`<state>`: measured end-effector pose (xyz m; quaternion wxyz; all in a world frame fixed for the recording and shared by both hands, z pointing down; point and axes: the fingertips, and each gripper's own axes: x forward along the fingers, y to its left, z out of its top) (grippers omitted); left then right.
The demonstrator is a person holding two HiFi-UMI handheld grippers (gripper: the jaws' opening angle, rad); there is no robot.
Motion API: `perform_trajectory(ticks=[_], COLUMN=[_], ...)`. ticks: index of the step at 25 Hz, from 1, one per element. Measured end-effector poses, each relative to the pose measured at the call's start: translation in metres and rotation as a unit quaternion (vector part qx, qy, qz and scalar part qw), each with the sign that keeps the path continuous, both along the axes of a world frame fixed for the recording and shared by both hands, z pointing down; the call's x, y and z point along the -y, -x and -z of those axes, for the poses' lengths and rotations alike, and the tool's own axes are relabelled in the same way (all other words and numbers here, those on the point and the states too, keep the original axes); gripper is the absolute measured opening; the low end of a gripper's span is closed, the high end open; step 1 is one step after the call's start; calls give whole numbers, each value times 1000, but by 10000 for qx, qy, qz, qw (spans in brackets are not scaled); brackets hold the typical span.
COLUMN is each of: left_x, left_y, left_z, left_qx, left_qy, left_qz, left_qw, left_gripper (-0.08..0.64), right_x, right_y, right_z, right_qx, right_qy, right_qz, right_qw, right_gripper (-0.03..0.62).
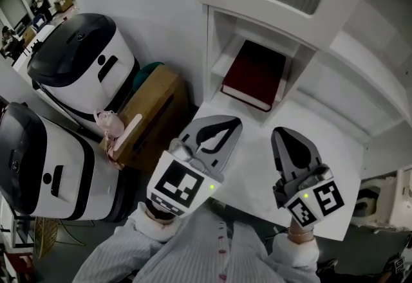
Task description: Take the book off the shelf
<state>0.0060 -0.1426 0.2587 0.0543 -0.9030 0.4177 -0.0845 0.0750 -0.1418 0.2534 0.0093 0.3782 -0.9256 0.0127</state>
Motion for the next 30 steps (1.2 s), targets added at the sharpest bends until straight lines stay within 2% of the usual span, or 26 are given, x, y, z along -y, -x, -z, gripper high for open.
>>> perform_trajectory(ticks=[9, 16, 21, 30], left_x=[27, 49, 60, 71], left_y=[-1, 2, 5, 10], left_z=[-8, -14, -19, -34], left_qx=[196, 358, 441, 810], left_qy=[68, 85, 76, 91], left_qz=[8, -21, 41, 91], left_qw=[9998, 9993, 9990, 9966], left_gripper=[11, 11, 11, 13], right_x=[29, 49, 57, 67], right_y=[0, -2, -3, 0], right_z=[-14, -20, -25, -34], right_qx=[-525, -611, -738, -916], right_qy=[-161, -150, -182, -157], right_qz=[-261, -463, -487, -344], right_qw=[9982, 9969, 9959, 9951], right_gripper=[15, 15, 17, 18])
